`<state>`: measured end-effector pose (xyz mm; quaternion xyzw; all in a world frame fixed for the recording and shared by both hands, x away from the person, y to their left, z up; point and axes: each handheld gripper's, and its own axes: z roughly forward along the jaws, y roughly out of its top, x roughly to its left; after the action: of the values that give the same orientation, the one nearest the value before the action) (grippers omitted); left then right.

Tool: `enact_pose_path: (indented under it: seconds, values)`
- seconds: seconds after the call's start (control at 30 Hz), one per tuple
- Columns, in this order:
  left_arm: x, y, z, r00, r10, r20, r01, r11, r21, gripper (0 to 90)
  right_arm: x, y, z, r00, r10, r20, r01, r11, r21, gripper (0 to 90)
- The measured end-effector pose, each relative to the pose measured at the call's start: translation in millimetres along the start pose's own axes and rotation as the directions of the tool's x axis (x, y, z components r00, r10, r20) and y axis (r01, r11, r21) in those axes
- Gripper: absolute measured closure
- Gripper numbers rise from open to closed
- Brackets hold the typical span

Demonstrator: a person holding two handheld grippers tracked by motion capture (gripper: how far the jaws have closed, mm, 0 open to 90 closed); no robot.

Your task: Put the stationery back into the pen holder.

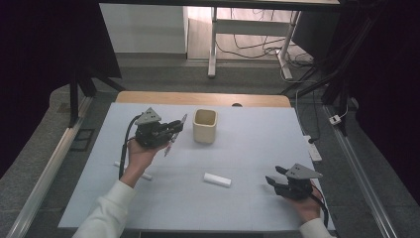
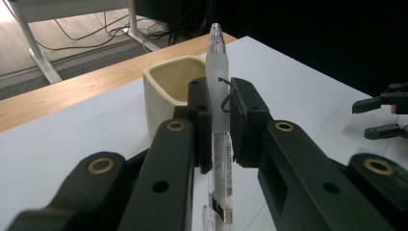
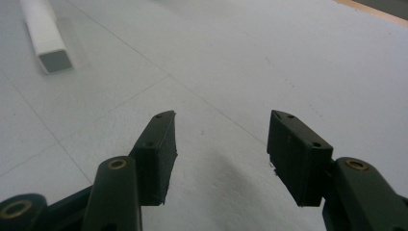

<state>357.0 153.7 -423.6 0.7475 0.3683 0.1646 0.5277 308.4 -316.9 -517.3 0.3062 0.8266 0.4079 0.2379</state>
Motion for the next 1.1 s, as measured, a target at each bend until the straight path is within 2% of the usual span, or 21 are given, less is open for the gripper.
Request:
enact_pose_path:
  seconds: [0.2, 0.73, 1.1]
  values:
    - [1.2, 8.1, 4.2, 0.9999, -0.013, 0.010, 0.014, 0.9998, -0.012, 79.0, -0.2, 0.2, -0.5, 0.9998, 0.016, -0.009, -0.016, 1.000, -0.016, 43.1]
    - [-3.1, 27.4, 13.6, 0.9998, 0.020, -0.002, -0.020, 0.9996, -0.022, 79.0, -0.2, -0.1, 0.4, 0.9999, 0.008, -0.010, -0.008, 1.000, -0.007, 43.0]
    - [-3.1, 38.9, 19.6, 0.9998, 0.012, 0.013, -0.012, 0.9989, -0.045, 79.0, 0.0, -0.3, 0.8, 0.9999, 0.011, -0.011, -0.011, 1.000, -0.004, 42.9]
